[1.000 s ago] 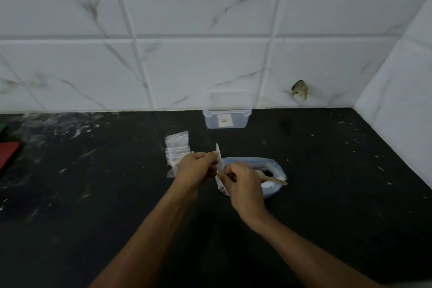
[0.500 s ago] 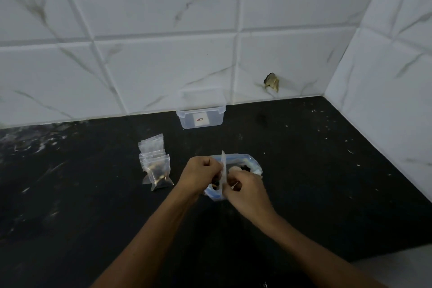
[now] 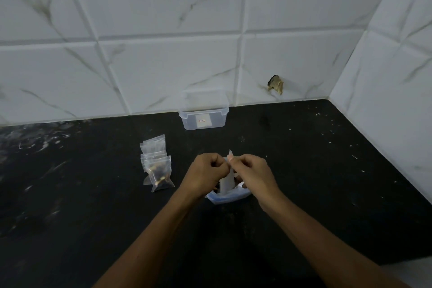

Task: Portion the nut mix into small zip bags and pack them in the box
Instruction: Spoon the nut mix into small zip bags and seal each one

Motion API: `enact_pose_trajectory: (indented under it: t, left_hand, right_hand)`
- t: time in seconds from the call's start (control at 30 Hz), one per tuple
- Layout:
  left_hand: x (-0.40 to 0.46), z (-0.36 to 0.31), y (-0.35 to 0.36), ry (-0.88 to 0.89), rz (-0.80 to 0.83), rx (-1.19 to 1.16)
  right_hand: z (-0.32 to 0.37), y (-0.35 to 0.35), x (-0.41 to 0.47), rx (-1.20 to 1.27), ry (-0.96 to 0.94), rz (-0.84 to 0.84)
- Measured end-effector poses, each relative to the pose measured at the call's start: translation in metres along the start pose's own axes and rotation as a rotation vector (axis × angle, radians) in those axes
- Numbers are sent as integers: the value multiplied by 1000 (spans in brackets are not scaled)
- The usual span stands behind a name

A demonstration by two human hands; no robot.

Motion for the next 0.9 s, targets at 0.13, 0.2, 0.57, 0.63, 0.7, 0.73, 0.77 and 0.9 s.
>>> enact_pose_trajectory:
  t: [0.13,0.2,0.57,0.63,0.7,0.73,0.77,0.9]
  left_hand:
    - [0,-2,2,-7,16,9]
    - [-2,-3,0,-23,-1,14]
    - [-6,-6,-5,45,-128,132]
    - [-7,-1,-8,115,-63,28]
    - [-8,6,-6,185,72,12]
    - [-9,9,-3,208,134,57]
    - [-9,11,1,221,175,109]
    - [-4,16,12,219,188,136]
  right_hand:
    - [4,-2,7,-97,1,30]
    - [4,-5,7,-234,-59,6]
    - [20,-22,8,-734,-266,-76]
    - [21,-25,10,-709,-275,-68]
    - [25,-27,11,-690,-297,-68]
    - [26,-28,12,-681,-312,-71]
    - [28,-28,12,-673,-323,-71]
    - [36,-24,13,-658,-332,-34]
Point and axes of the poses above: each hand's wrist, its own x-axis towards the middle knuckle, its own y-axis out of the palm, z = x × y, the point moved 1 cm from there along x, towards the middle knuckle, and after that the axes turned 3 degrees about -z, right-handed, at the moved point
